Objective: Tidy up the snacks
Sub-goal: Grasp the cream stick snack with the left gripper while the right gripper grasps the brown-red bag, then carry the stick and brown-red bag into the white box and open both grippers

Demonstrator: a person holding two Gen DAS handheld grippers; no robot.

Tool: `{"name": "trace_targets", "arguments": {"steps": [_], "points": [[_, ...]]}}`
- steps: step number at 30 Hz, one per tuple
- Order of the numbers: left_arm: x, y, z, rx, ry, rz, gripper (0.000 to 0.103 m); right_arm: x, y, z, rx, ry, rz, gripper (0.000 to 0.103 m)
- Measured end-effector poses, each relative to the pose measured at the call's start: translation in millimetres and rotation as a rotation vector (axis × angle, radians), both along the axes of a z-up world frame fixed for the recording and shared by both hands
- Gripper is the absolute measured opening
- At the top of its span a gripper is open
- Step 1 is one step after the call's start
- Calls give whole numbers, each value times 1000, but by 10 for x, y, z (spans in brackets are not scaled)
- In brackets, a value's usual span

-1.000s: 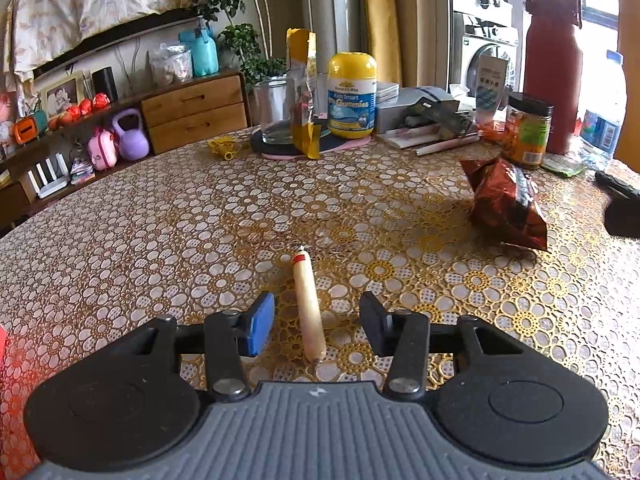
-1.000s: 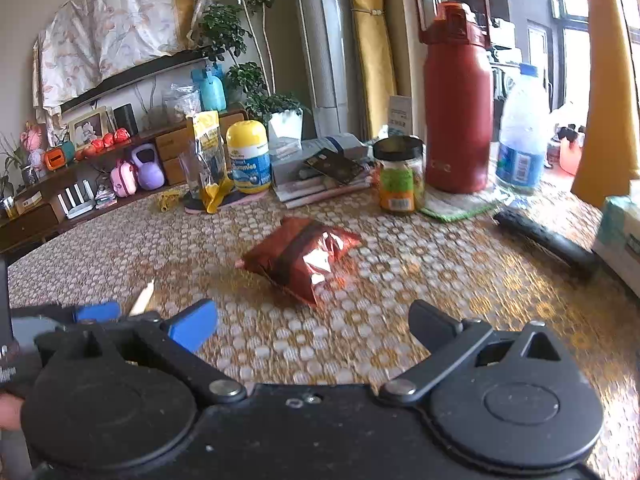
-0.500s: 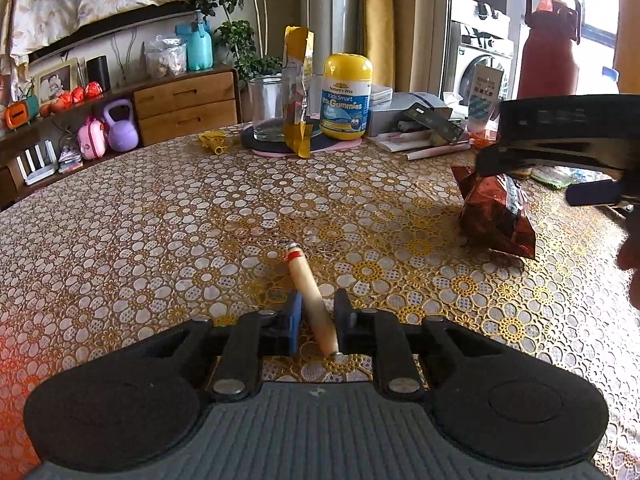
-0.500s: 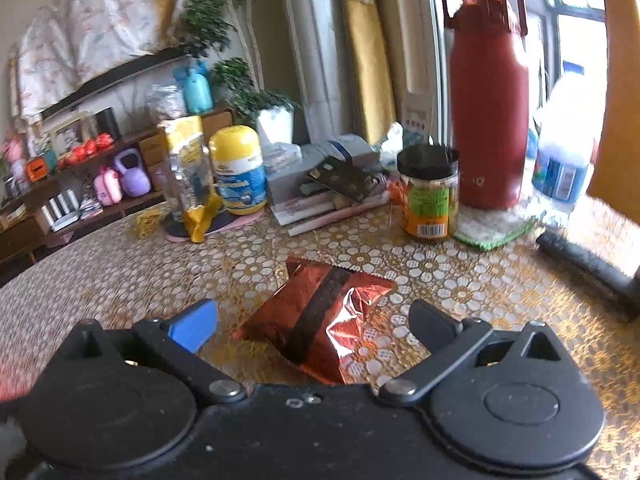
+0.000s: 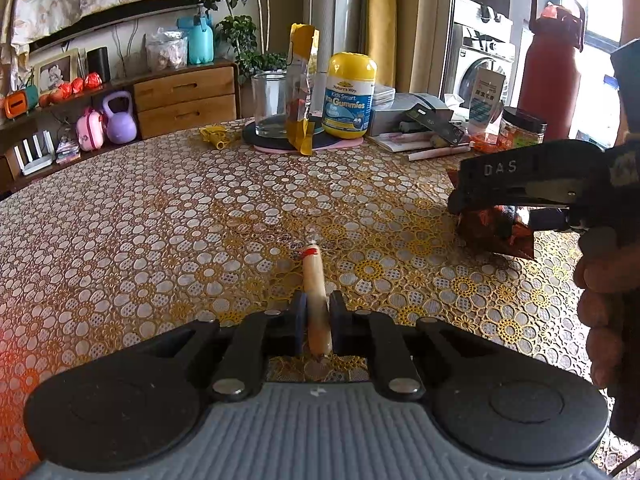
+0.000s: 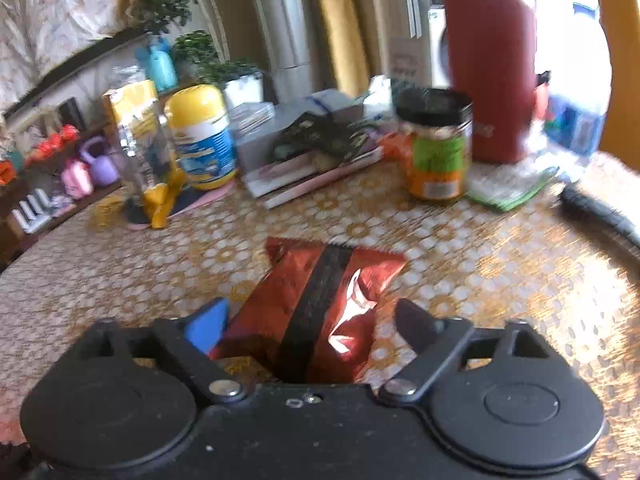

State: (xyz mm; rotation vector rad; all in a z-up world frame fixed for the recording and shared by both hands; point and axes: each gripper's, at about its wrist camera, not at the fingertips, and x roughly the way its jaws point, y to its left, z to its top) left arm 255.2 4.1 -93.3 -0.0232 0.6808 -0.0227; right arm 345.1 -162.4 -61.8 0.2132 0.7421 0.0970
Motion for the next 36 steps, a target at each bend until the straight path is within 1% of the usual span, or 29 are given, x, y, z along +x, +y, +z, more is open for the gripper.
{"name": "trace_targets", "arguments": {"steps": [1,2,3,4,6,9,12,15,17,20,30,36], "points": [[-1,8,5,-4,2,-1,11,-23,14,5,-8,-8,-3,73],[-8,15,9,-8,5,0,11,-46,21,17,-9,-17,-2,69],[-15,19,9,-11,6,1,11,-67,20,26,0,-20,3,62],[-23,20,11,-13,7,0,11,-89,13,36,12,-26,9,60],[-42,10,17,-14,9,-6,10,-130,3,62,29,-36,23,52],[-84,-8,46,-15,0,-14,10,-211,-15,101,58,-49,44,47],[-125,-36,97,-12,-6,-27,10,-319,-22,169,75,-76,63,44],[-183,-32,167,-13,-16,-27,10,-436,-7,232,65,-99,80,43],[-262,-14,231,-12,-27,-22,10,-514,-20,252,78,-100,87,42],[-411,45,339,-29,-38,-9,10,-663,-51,275,90,-97,90,42],[-1156,191,734,-39,-100,-12,10,-1404,-96,429,130,-116,119,42],[-1645,336,888,-39,-118,16,10,-1910,-3,577,145,-146,164,42]]}}
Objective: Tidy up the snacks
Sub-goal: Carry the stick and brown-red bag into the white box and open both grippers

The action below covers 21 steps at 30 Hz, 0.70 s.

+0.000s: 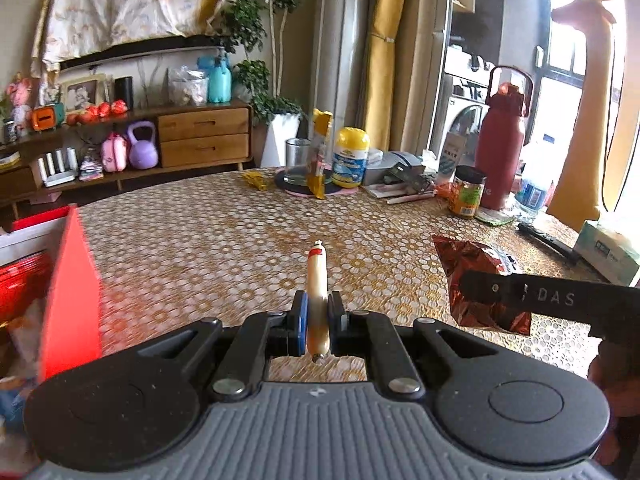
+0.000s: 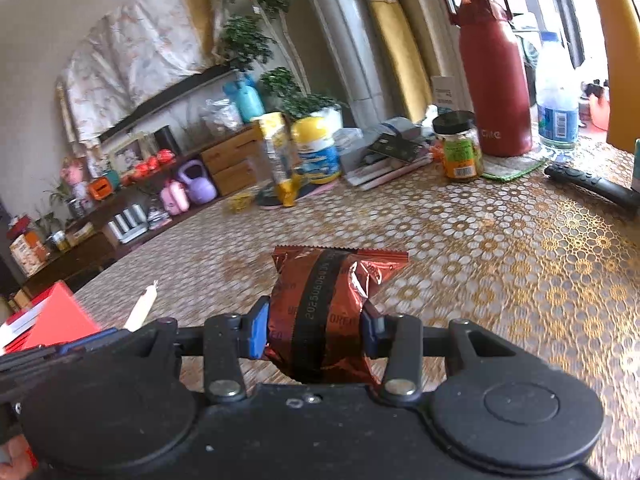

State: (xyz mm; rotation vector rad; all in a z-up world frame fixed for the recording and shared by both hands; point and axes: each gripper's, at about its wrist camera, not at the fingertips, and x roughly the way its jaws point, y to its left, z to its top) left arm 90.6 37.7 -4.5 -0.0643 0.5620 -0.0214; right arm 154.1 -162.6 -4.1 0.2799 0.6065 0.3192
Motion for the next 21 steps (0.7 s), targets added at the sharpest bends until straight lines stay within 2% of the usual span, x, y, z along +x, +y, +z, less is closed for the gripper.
{"name": "trace_targets", "arguments": {"steps": [9,21], "points": [[-440,232,136,-16,-34,58,10,-494,309,181,-9,-44,95,42],[-874,637,301,-37,-90,142,10,-903,759,420,-35,-118,212,42]]}}
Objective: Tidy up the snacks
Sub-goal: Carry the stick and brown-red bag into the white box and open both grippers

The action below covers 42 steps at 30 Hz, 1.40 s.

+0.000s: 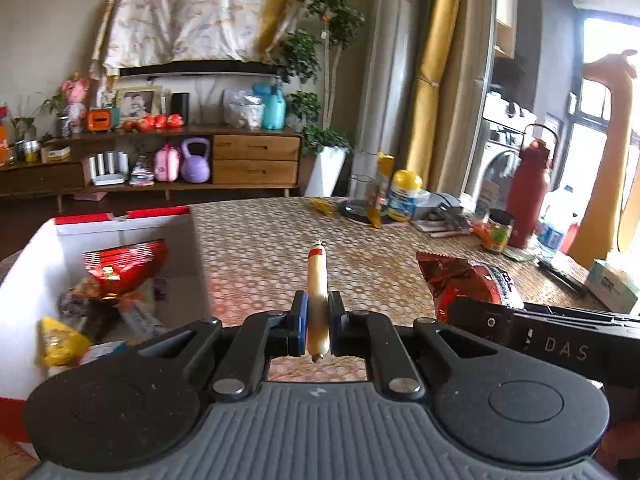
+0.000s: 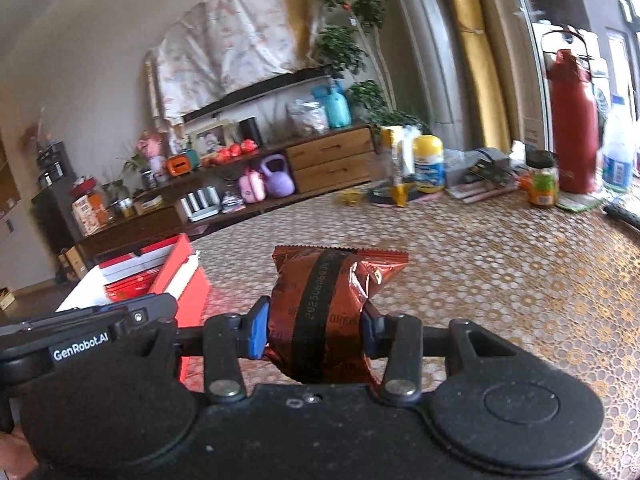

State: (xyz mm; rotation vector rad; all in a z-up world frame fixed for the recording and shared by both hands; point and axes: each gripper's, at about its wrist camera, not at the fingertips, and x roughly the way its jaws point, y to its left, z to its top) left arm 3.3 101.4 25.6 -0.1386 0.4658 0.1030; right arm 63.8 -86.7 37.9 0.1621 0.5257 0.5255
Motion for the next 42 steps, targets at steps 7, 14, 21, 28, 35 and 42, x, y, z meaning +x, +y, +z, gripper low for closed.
{"name": "trace_targets", "arguments": {"steps": [7,14,21,28,35,42], "points": [[-241,404,68,-9,-19,93,10,-159,427,141,-19,-37,109,42],[-422,815,36,-16,-11,194,10,-275,947,244,-47,-82,230,42],[-471,1229,-51,-31,33,277,10,-280,1445,289,-82,-96,335,42],[-450,1561,-134,-50,72,323,10,-177,1929,272,-117,-61,426,42],[-400,1714,-230,-60,117,331,10,-75,2368,212,-194,-5,509,42],[-330,1815,-304,-67,146,343,10,-31,2549,116,-262,32,542,43]]}}
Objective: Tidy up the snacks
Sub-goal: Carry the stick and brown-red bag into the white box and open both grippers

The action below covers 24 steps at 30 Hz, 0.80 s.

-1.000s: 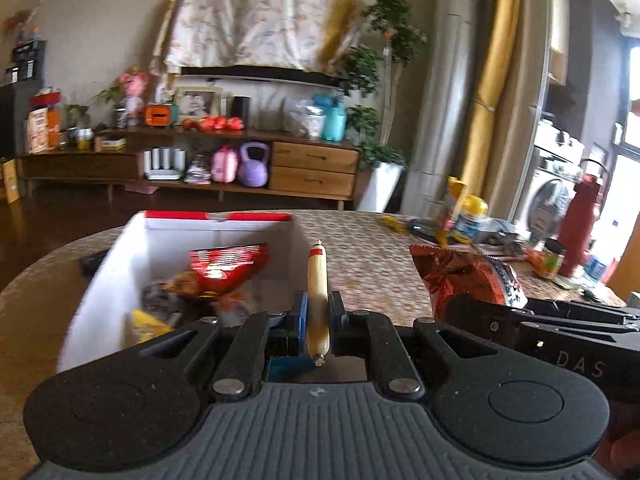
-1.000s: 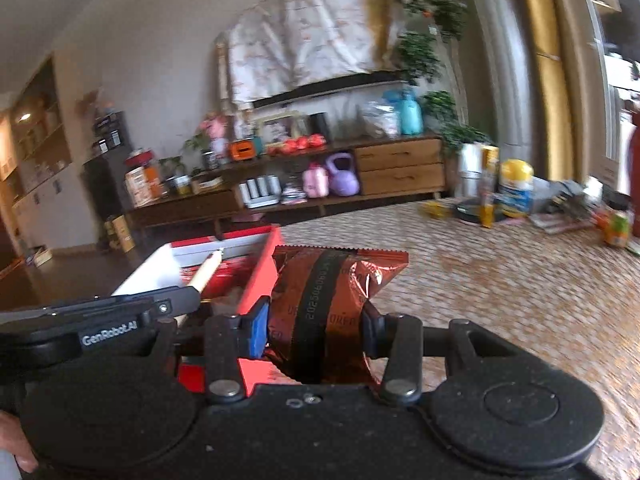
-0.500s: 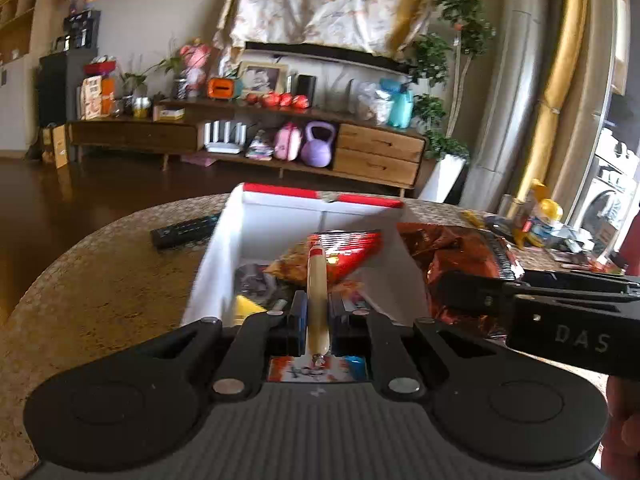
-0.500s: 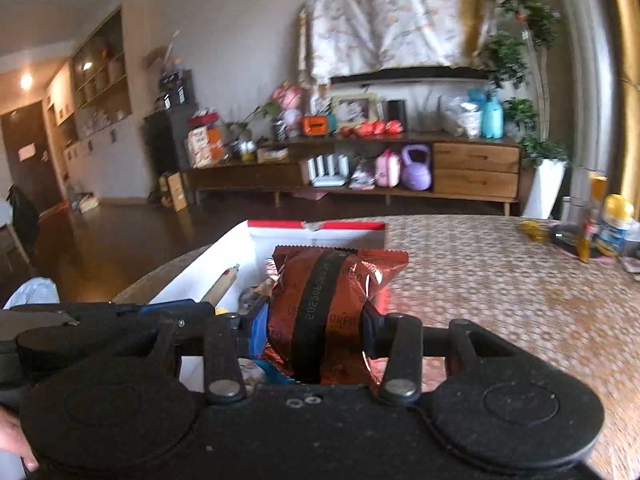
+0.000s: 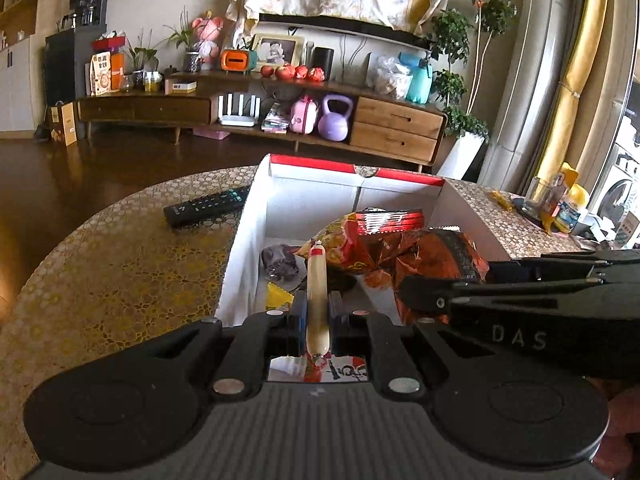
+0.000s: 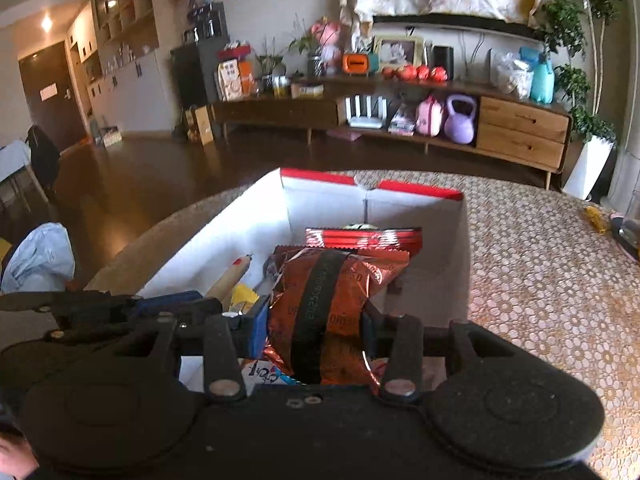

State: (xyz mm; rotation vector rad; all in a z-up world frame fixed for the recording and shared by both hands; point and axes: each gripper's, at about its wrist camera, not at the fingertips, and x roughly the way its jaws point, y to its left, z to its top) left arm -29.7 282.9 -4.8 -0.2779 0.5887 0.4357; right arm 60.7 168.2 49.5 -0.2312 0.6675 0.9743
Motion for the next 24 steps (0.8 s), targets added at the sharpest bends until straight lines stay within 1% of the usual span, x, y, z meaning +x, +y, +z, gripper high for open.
{"name": "trace_targets", "arguments": {"steps": [5,11,13,15,17,18,19,20,22,24], "points": [[27,30,-25,3,9,7,10,-19,25,-53,-33,-22,-1,45],[40,34,-34,3,10,7,10,-59,-12,-66,-43,-36,-17,47],[49,31,-34,-6,11,9,10,-38,-28,-45,-39,-42,-21,50],[47,13,-25,-7,11,14,10,-44,-51,-15,-30,-52,-29,60],[51,-23,7,-2,10,15,13,-55,-85,23,-18,-58,-30,61],[44,-29,20,-1,6,16,20,-58,-105,42,-14,-60,-31,61],[38,-34,32,-1,2,18,29,-71,-134,64,-9,-67,-34,62],[26,-42,45,-1,-2,20,33,-66,-134,77,-6,-74,-39,64],[-8,-56,75,-1,-22,28,55,-75,-191,106,2,-80,-53,64],[-48,-68,106,-9,-48,35,63,-77,-251,142,20,-79,-63,64]]}}
